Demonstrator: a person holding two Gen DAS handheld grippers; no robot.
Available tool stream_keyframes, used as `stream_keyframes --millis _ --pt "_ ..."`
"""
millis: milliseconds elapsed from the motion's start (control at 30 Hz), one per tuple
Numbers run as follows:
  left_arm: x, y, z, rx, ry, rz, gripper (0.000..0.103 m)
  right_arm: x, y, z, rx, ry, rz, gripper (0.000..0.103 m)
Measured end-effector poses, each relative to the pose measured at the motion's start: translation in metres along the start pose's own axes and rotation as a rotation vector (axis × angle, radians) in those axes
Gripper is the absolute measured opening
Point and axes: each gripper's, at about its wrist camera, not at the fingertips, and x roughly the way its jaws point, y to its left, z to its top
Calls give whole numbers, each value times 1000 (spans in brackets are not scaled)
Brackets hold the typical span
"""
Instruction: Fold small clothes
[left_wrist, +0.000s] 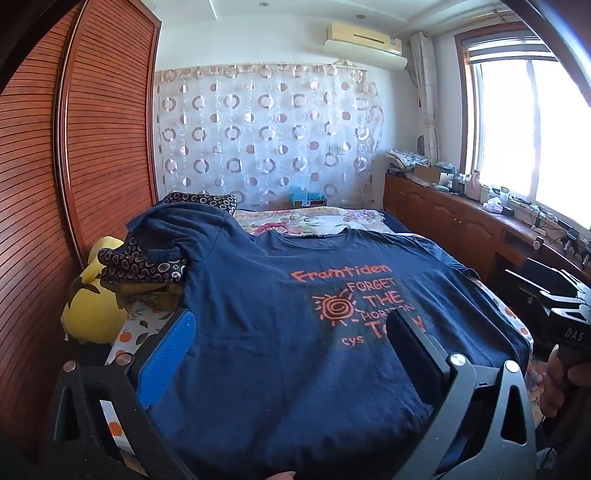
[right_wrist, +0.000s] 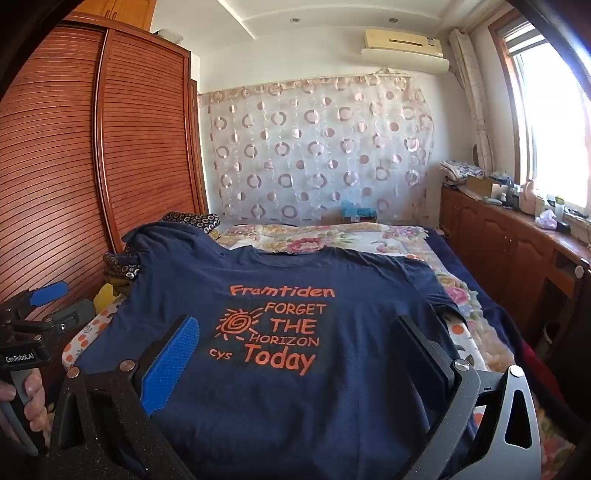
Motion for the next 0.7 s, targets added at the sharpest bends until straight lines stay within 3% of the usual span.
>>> stream_keyframes --millis 700 --pt "-7 -4 6 -10 -19 -1 103 -3 2 -3 -6 -11 3 103"
